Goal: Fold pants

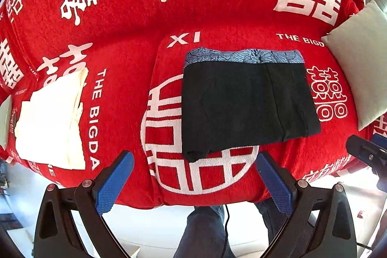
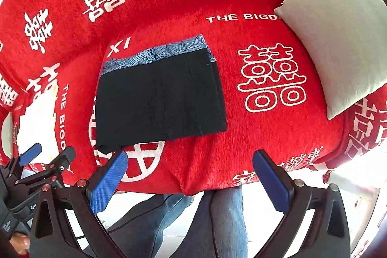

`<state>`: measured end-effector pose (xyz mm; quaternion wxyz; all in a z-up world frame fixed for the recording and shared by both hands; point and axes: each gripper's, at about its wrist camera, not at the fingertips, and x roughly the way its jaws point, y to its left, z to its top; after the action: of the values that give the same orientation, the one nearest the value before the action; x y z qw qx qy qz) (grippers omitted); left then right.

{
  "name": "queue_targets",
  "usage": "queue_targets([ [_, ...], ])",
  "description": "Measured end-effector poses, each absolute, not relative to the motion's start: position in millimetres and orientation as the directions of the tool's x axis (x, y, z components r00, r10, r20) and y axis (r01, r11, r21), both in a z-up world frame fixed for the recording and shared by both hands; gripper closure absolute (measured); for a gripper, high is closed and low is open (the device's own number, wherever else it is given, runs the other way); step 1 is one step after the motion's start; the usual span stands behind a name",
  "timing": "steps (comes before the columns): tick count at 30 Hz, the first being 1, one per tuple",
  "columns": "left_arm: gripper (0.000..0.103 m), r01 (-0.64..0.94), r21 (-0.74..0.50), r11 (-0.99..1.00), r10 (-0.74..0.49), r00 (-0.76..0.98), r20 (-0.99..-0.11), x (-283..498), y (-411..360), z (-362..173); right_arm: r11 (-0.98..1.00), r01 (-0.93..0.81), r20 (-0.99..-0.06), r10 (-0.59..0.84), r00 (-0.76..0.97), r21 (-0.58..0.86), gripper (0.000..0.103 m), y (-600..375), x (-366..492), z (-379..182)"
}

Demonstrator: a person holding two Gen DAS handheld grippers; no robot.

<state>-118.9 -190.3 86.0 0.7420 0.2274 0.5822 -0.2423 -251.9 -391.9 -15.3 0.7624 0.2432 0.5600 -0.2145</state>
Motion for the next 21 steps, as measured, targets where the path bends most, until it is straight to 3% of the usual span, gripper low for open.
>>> queue_targets([
  [21,0.002,0.641,0.065,0.764,-0.110,0.229,-0.967,-120.7,-179.1,99.8,0.813,0.577,-0.955,-0.108,0.276,0.075,0.000,-370.0,-248.5,2.2],
])
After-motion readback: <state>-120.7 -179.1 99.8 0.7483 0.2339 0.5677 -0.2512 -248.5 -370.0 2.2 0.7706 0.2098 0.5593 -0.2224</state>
